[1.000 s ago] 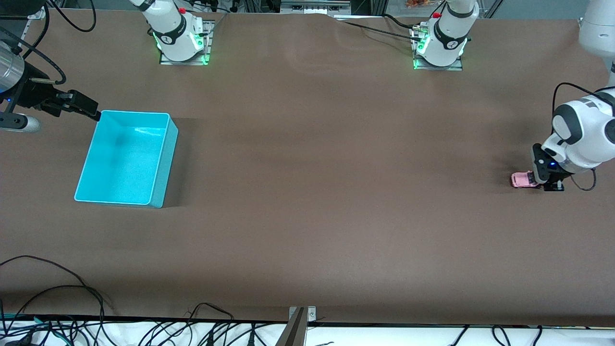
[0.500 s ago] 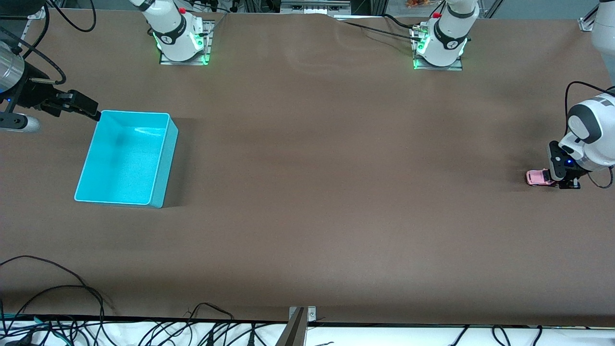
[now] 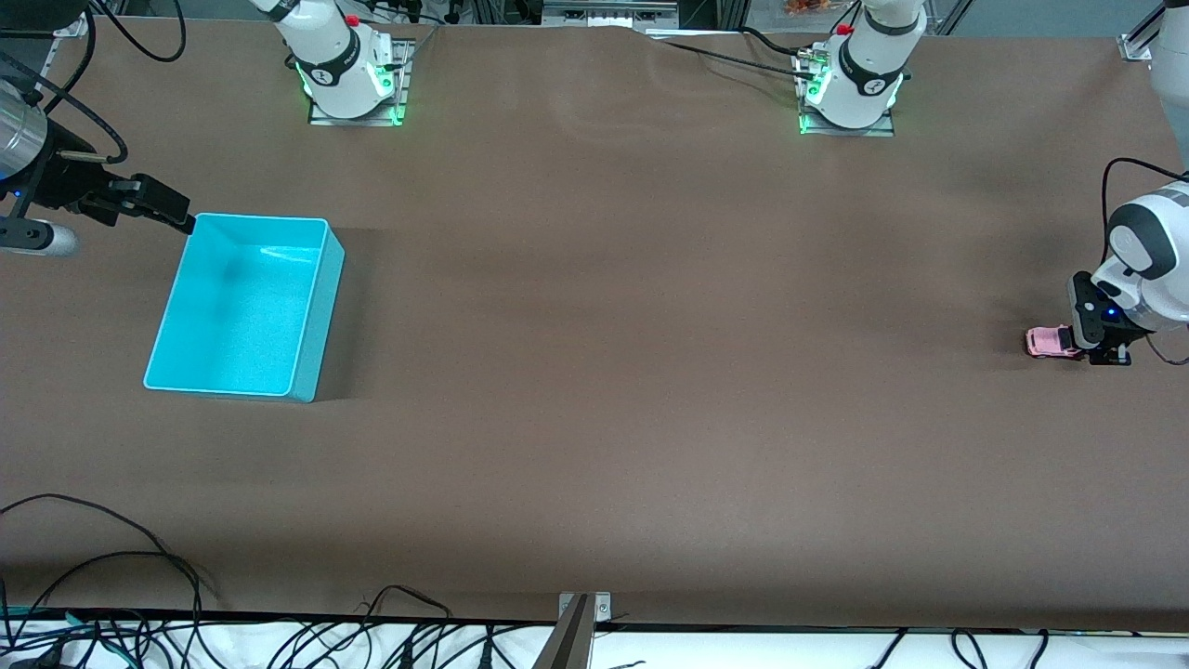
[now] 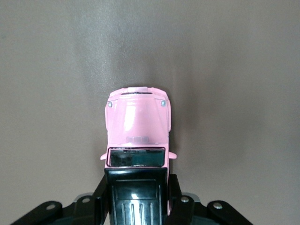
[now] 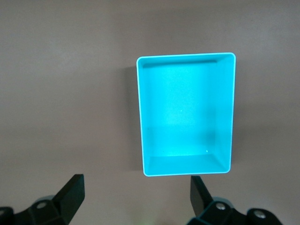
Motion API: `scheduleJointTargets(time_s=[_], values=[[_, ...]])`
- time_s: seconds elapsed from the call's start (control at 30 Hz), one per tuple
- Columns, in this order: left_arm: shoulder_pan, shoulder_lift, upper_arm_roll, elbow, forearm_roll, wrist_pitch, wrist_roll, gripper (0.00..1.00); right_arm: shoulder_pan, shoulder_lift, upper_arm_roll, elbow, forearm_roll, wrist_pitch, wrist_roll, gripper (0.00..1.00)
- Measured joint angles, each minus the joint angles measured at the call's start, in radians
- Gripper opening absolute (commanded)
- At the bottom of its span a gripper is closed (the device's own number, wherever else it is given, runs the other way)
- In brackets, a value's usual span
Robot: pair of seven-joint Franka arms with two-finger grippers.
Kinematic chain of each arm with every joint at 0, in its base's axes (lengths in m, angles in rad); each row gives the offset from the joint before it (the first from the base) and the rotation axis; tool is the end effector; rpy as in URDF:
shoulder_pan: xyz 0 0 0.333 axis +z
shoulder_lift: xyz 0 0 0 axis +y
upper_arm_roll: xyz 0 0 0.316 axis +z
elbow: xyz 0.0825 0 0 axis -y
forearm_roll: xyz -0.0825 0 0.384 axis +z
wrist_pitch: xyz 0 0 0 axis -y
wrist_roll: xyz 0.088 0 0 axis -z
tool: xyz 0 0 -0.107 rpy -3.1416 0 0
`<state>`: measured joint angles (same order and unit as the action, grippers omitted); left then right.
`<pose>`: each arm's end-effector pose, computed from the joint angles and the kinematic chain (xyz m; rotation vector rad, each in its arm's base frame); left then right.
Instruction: Wind and store pink jeep toy
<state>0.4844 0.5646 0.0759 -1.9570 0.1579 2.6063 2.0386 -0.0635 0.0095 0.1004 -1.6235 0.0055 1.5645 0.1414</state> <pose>0.5327 0.3283 0.1927 -2.0798 2.1943 0.1502 0.5540 0.0208 0.5939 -3.1351 0.1642 0.1080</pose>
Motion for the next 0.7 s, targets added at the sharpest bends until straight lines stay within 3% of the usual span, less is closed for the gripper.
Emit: scheduleJointTargets(time_s=[0.37, 0.7], values=[[-0.012, -0.006, -0.005, 0.01, -0.037, -0.092, 0.002, 1.0, 0.0, 0.0, 0.0, 0.0, 0.0, 0.0, 0.0, 1.0], [-0.056, -0.102, -0.014, 0.1, -0.05, -0.347, -0.062, 1.0, 0.0, 0.0, 0.0, 0.0, 0.0, 0.0, 0.0, 1.0]])
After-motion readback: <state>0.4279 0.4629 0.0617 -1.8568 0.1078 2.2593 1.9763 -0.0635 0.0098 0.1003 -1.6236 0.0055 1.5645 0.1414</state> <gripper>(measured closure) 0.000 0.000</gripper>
